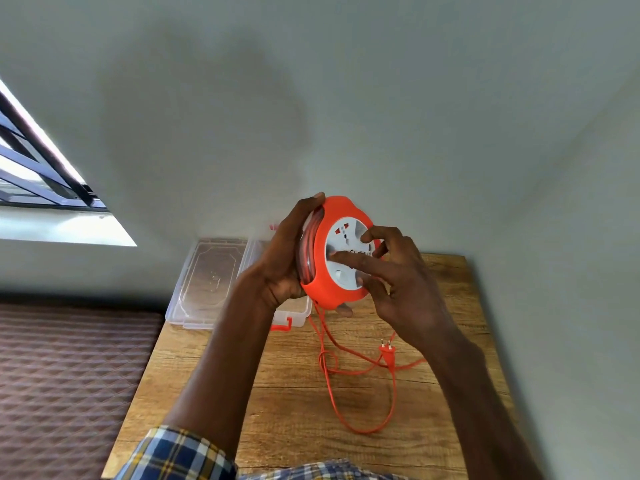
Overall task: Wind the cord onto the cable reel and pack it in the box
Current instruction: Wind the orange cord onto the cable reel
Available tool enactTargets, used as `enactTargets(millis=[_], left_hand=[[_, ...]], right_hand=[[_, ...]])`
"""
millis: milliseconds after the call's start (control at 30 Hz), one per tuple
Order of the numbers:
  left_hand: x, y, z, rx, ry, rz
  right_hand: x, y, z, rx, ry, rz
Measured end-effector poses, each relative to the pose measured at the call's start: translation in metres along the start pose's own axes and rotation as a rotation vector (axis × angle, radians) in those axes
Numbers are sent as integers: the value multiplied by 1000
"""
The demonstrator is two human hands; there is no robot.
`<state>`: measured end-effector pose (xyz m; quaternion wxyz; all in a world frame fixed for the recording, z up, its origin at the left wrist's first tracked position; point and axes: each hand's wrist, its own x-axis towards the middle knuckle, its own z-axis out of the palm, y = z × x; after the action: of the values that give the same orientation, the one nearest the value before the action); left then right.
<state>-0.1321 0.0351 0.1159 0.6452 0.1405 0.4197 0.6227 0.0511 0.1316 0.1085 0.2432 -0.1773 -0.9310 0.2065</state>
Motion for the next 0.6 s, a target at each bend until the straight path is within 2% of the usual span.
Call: enactTargets(millis=[167,300,367,500,600], left_hand=[[-5,-1,4,43,13,-10],[-5,-2,8,61,32,9],[-4,-1,13,73,50,55],[-2,-2,21,89,53,66],[-1,-3,21,79,46,58]], right_hand=[[1,-3,6,-48,-17,-17],[-1,-4,10,-90,81,45],[-3,-9,12,-34,140,140],[0,-27,19,298,341,491],[1,-28,16,171,269,471]])
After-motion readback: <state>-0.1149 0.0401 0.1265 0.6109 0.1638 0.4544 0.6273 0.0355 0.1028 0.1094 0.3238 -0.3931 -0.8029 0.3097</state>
